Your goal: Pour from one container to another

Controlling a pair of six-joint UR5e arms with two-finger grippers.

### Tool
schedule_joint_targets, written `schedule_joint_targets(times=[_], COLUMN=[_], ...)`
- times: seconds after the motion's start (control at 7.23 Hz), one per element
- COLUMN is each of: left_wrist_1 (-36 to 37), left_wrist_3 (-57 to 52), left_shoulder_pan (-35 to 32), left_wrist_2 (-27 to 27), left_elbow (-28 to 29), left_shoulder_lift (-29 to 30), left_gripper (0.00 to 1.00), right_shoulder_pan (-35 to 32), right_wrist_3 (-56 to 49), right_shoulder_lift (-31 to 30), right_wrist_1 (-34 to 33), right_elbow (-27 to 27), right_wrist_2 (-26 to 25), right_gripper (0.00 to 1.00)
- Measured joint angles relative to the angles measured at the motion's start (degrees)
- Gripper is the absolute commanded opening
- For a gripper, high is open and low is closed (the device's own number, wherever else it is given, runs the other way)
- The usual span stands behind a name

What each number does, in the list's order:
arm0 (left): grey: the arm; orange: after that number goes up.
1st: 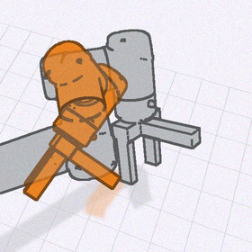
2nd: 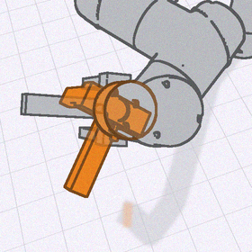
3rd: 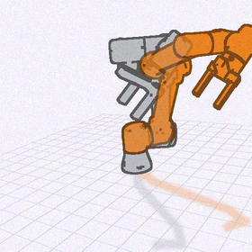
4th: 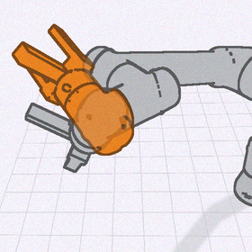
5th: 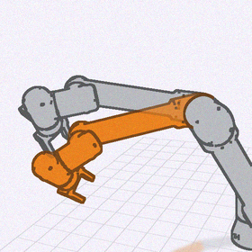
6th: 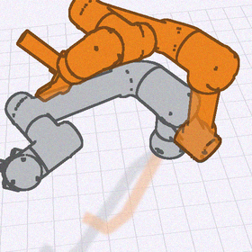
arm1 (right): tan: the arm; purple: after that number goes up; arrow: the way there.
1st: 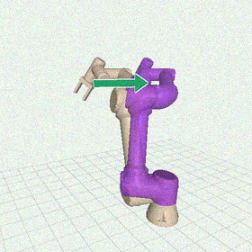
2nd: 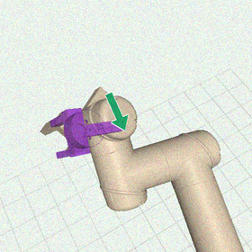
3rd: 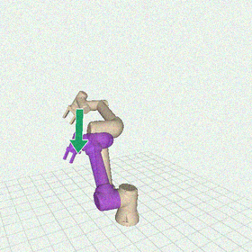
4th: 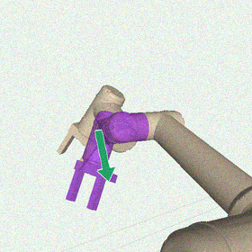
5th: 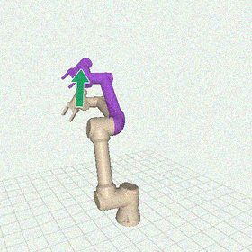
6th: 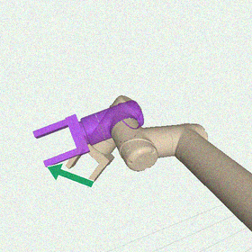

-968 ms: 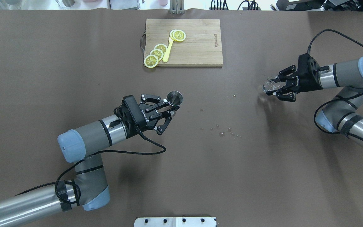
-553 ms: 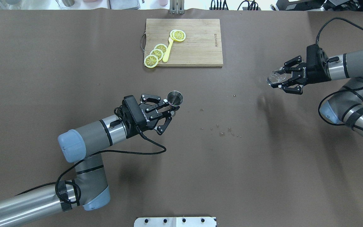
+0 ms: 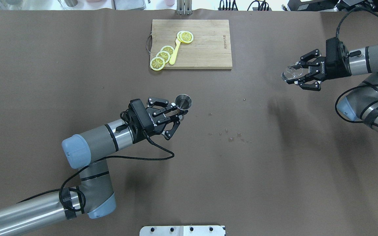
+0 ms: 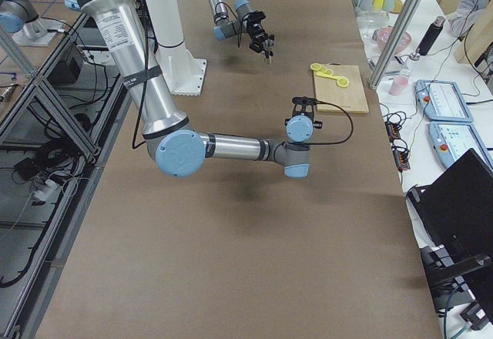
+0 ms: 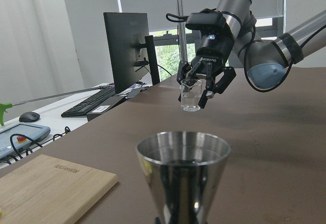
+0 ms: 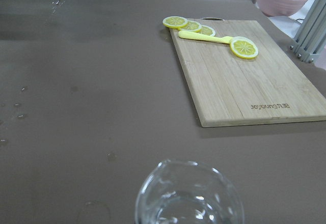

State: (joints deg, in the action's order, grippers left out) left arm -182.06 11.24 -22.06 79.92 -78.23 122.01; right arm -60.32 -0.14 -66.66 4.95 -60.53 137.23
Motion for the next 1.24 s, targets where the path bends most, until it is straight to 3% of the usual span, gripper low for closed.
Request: schedule_joint_targets(times=[0.41,0.69,0.97,1.24], left_wrist_1=[0.0,0.1,1.2,1.9], left_wrist_3=[-0.4,-0.4,-0.4,-0.4], left_shoulder_pan=[0.0,0.0,0.0,0.0], left_wrist_2=[0.0,0.1,0.1,0.1], left_elbow=[1.0,1.1,1.5,1.7], left_shoulder_lift=[1.0,1.3,2.0,2.4], left_gripper=[0.0,0.0,0.0,0.0], right_shoulder_pan=[0.4,3.2,7.5,9.6], right_wrist_3=[-0.5,-0.5,-0.7,-2.3], right_shoulder_lift=[-1.9,-3.8,-6.9,-8.1], right_wrist_1=[-11.0,-18.0,-21.6,-23.2], right_elbow=[-10.2,-18.1,-24.6,-27.7], right_wrist_2=[-4.5,-12.1,-20.5,-24.2], right_gripper=[0.0,0.0,0.0,0.0])
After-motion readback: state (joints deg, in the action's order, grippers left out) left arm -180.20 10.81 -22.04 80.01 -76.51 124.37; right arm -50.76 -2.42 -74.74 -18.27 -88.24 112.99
